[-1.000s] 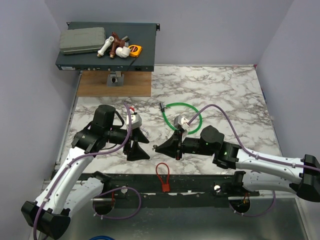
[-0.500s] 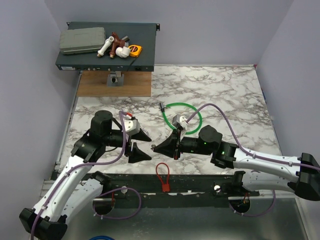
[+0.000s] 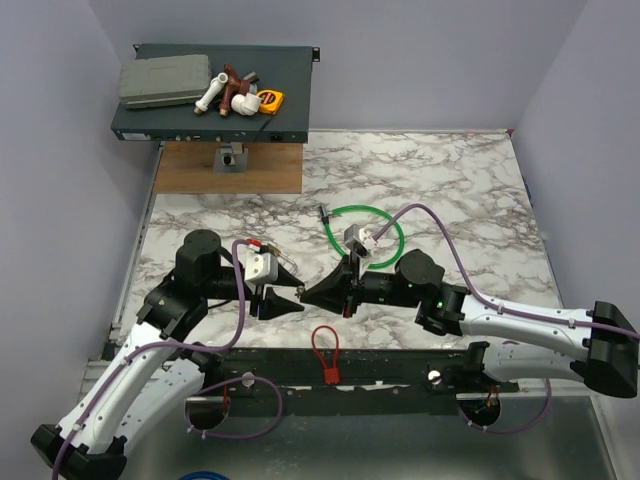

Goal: Unlock with the key
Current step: Pick up the key from the center of the board.

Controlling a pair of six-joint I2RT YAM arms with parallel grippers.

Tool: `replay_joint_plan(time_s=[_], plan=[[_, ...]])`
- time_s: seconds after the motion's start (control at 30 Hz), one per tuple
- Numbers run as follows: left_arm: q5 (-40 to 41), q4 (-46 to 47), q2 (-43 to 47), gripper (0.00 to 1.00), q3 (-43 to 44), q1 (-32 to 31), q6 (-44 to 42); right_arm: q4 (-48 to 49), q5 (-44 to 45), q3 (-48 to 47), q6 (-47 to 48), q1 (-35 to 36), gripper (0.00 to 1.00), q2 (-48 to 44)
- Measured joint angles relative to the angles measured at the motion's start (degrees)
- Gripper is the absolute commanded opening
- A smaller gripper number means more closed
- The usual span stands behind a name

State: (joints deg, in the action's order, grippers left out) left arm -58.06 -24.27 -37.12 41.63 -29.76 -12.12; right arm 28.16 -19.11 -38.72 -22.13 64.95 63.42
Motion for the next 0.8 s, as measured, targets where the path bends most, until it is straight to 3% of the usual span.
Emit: replay_joint_plan(time_s=[0.07,0.23,0.4,0.8], plan=[[0.2,0.0,0.1,0.39,-0.1,0.0,-0.2,0.7,-0.1,0.0,-0.4,-0.2,0.01,0.0],[0.7,-0.2,0.7,0.14,-0.2,0.0,-0.4,1.9,-0.1,0.0,-1.2,-0.2,0.01,-0.1],[1.2,0.1,1.3,0.00,-0.2,-0.1,-0.2,2.4,-0.1,0.1,-1.9,-0.2,0.01,-0.2],[2.6,-1.6,2.6,0.00,0.7,-0.4,-1.5,2.1,0.4,1.7,-2.1,-0.6,0.01,-2.7]])
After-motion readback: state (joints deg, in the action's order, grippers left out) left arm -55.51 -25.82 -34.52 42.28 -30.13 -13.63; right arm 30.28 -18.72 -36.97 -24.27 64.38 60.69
